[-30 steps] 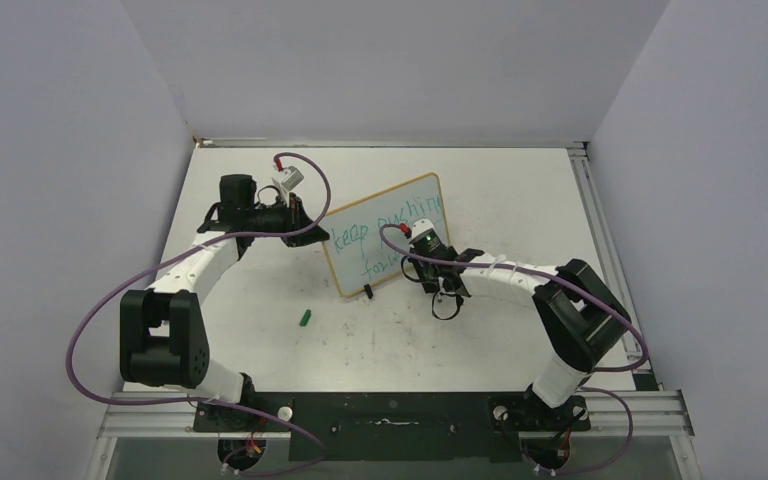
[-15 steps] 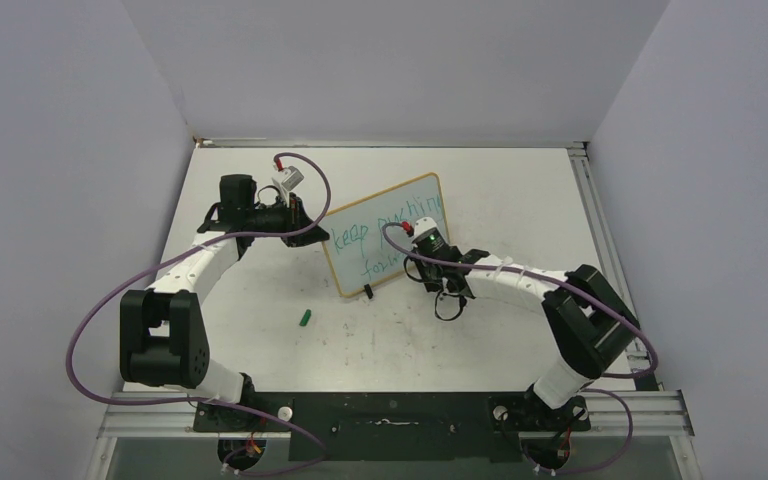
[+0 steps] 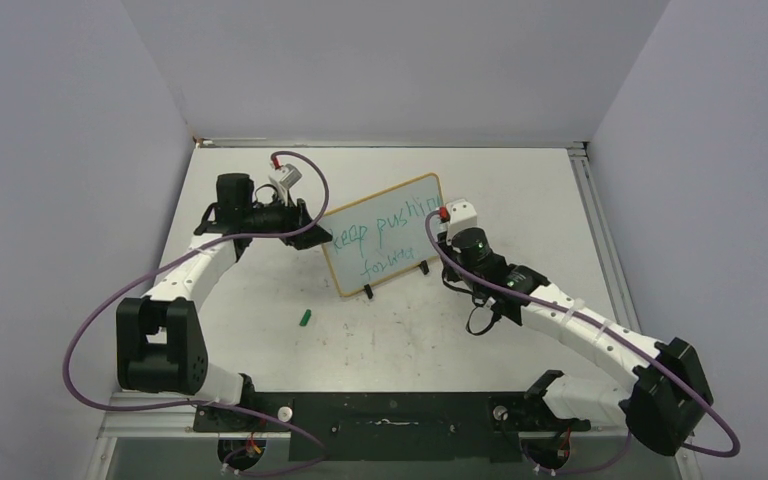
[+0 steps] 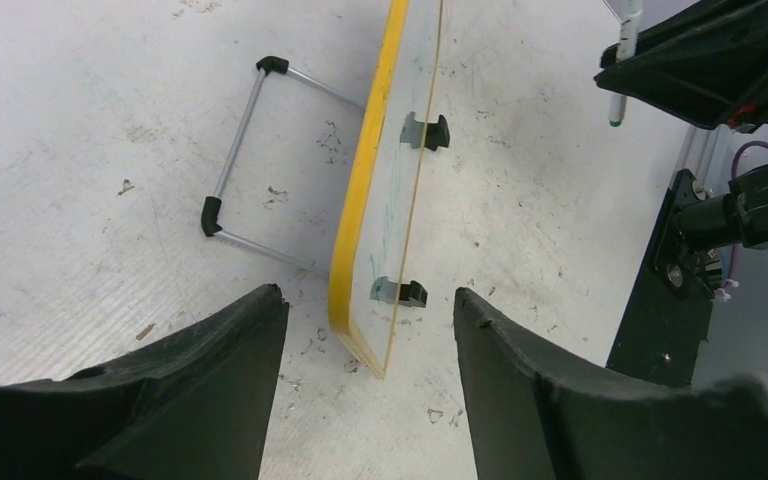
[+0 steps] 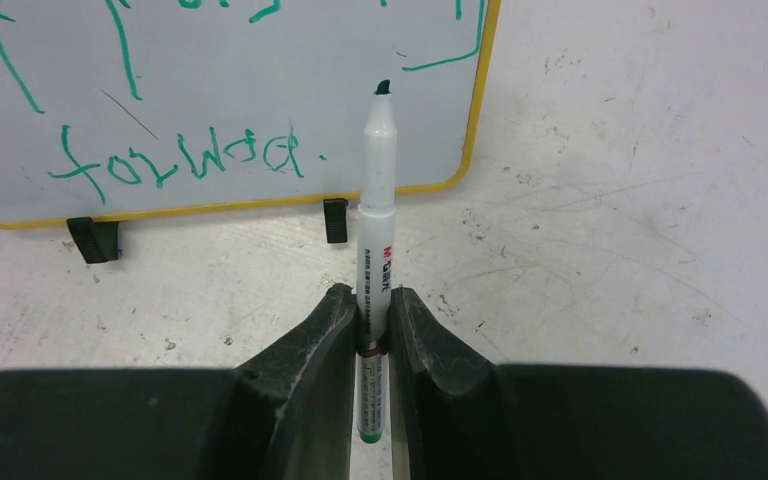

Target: Write a sentence on the whiteboard

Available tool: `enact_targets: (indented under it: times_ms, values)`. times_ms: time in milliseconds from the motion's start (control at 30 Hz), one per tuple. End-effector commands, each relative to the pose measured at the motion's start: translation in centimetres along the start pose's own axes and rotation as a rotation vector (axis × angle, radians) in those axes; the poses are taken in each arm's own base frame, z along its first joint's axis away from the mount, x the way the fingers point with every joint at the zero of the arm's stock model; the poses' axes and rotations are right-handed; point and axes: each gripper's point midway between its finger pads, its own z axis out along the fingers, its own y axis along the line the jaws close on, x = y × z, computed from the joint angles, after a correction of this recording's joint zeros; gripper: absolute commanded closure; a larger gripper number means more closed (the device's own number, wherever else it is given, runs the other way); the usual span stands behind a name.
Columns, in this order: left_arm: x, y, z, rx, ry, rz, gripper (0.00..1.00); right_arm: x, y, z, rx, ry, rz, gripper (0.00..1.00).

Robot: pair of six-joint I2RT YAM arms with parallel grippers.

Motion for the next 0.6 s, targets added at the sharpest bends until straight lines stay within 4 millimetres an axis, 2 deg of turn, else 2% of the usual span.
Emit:
enact_targets:
  times_ms: [0,33,100,233,300,400,467,567]
  values:
    - [-2.5,-0.3,-1.5,-0.064,-0.06,0.077,0.39,-2.5,0.6,-1.9,-0.064,-0.105,0.026,0.95]
    - [-2.7,-0.1,-1.7,-0.087,-0.069,0.079,0.37,-2.6,1.0,-2.2,-0.09,-0.106,0.028,0.95]
    - [-3.0,0.2,-2.4,-0.137,-0.089,0.087,0.27,-2.6,2.1,-2.8,-0.155,-0.089,0.023,0.95]
    - [-3.8,0.7,-4.2,-0.272,-0.145,0.137,0.21,-1.5,4.4,-3.9,-0.292,-0.004,0.022,0.95]
    - [-4.6,1.3,-5.6,-0.383,-0.186,0.163,0.21,-0.7,5.8,-4.6,-0.378,0.037,0.022,0.95]
    - [-6.0,2.3,-8.9,-0.596,-0.268,0.198,0.21,0.7,8.4,-6.2,-0.539,0.125,0.024,0.95]
    - [-6.9,1.2,-10.2,-0.653,-0.326,0.238,0.21,1.6,9.7,-7.6,-0.636,0.19,0.033,0.95]
    - [-7.7,-2.8,-10.2,-0.605,-0.373,0.339,0.21,2.4,10.8,-9.5,-0.726,0.263,0.056,0.95]
